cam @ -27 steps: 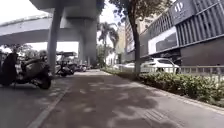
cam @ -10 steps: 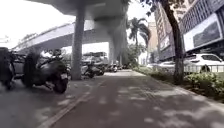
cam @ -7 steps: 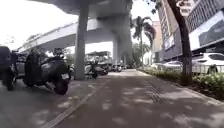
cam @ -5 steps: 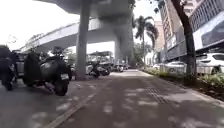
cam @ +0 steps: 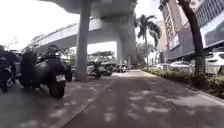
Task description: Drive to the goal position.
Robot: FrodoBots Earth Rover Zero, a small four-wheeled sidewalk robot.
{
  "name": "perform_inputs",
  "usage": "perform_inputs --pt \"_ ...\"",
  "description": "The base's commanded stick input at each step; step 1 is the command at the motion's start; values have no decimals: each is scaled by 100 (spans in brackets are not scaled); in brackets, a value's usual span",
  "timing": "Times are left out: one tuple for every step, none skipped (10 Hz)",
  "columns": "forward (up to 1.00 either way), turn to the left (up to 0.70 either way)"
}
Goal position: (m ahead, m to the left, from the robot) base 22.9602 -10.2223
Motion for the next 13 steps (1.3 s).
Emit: perform_inputs --pt "45 0" --pt "45 0" --pt "45 0" --pt "45 0" --pt "45 0" --pt "45 0" --pt "45 0" --pt "45 0" --pt "45 0" --pt "45 0" --pt "45 0" --pt "45 0" --pt "45 0"
